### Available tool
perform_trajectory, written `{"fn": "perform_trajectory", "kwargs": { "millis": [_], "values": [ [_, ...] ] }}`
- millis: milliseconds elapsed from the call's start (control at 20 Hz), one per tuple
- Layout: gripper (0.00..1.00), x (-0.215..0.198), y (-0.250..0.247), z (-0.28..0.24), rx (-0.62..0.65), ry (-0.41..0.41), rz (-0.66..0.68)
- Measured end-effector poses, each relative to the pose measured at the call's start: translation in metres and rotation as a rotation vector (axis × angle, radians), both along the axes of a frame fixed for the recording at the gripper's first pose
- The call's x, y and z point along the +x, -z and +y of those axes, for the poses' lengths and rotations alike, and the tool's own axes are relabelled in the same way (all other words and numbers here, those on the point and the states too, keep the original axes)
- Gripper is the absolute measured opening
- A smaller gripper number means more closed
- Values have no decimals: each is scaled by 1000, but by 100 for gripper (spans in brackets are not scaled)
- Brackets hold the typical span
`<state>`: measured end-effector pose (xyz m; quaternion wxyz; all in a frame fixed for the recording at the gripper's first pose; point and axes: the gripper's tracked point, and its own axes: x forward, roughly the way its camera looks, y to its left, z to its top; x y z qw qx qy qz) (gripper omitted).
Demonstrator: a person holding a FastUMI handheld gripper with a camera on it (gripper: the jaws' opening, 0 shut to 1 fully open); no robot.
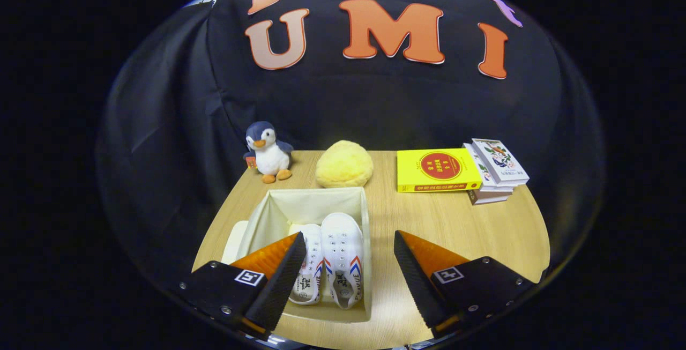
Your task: Open the storage box then place both shoes into the box .Put the left shoe in first, then the right shoe, with the right side of both shoes facing outward in a uniform manner.
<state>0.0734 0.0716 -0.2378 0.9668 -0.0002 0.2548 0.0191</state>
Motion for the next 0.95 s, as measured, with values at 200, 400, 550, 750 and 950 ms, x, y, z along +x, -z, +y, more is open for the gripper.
{"fn": "perform_trajectory", "kwargs": {
  "millis": [200,400,550,750,950],
  "values": [
    [98,-18,-48,-22,-4,5,-131],
    [98,-44,-94,-46,-32,10,-252],
    [98,-63,-123,-49,15,6,-327],
    [98,-83,-154,-72,1,38,-428],
    [98,-97,-159,-79,23,63,-470]
  ]
}}
